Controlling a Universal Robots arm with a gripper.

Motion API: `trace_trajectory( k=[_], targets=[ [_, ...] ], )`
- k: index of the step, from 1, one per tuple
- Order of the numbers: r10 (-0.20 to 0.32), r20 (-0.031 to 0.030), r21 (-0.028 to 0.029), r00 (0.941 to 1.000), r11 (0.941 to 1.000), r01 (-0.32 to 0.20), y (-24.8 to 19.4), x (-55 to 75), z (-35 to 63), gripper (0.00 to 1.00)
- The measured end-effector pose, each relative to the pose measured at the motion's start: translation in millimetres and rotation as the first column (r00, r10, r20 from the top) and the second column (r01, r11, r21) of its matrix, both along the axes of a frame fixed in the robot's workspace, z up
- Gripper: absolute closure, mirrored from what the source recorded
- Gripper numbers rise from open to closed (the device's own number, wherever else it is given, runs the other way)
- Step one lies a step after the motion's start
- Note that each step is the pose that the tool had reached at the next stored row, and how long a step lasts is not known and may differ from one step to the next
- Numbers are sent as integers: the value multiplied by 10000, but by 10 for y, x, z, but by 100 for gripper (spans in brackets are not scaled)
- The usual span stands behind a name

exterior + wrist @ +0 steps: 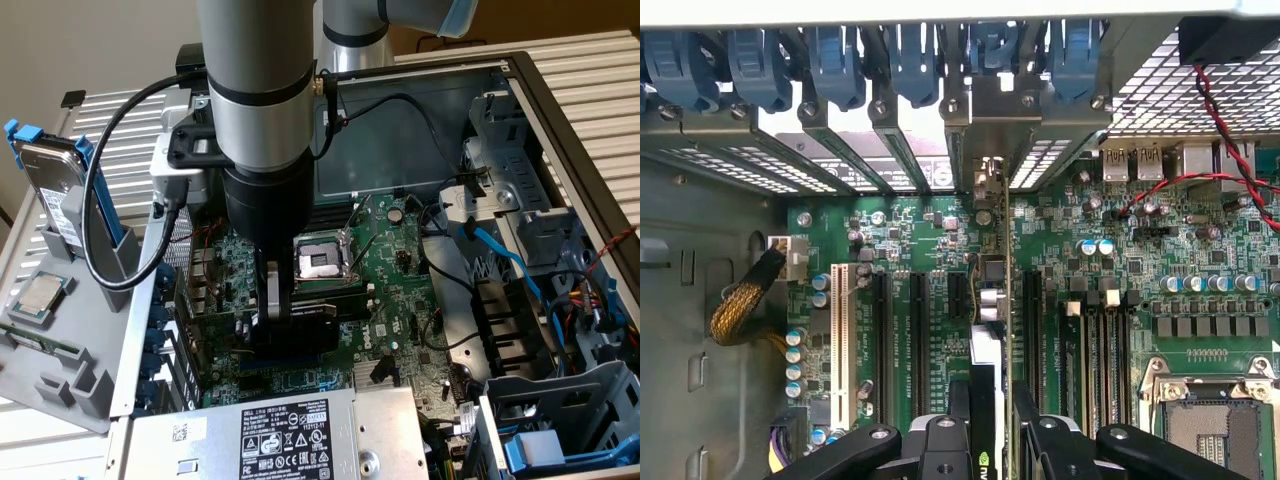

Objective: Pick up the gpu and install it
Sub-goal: 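Insert the gpu into the slot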

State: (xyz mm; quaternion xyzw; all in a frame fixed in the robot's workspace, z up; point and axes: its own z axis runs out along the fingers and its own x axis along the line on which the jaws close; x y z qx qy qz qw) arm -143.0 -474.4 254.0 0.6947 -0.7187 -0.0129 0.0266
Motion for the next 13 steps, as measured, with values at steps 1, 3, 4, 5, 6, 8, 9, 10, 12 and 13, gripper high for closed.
trace_trajectory(
  k=[1,3,4,5,6,8,9,10,12,13],
  targets=[
    [5,0,0,10000,10000,-5,0,0,1,73],
    [10,0,-1,10000,10000,-10,0,-1,3,73],
    [11,0,-2,10000,10000,-11,1,-2,3,73],
    [13,-1,-2,10000,10000,-13,0,-3,3,73],
    [15,-1,-2,10000,10000,-15,0,-3,4,73],
    [19,-1,-3,10000,10000,-19,1,-6,4,73],
    [21,0,-3,10000,10000,-21,0,-9,4,73],
    [23,0,-3,10000,10000,-23,0,-10,3,73],
    [28,1,-3,10000,10000,-28,0,-14,3,73],
    [30,2,-2,10000,10000,-30,0,-14,3,73]
  ],
)
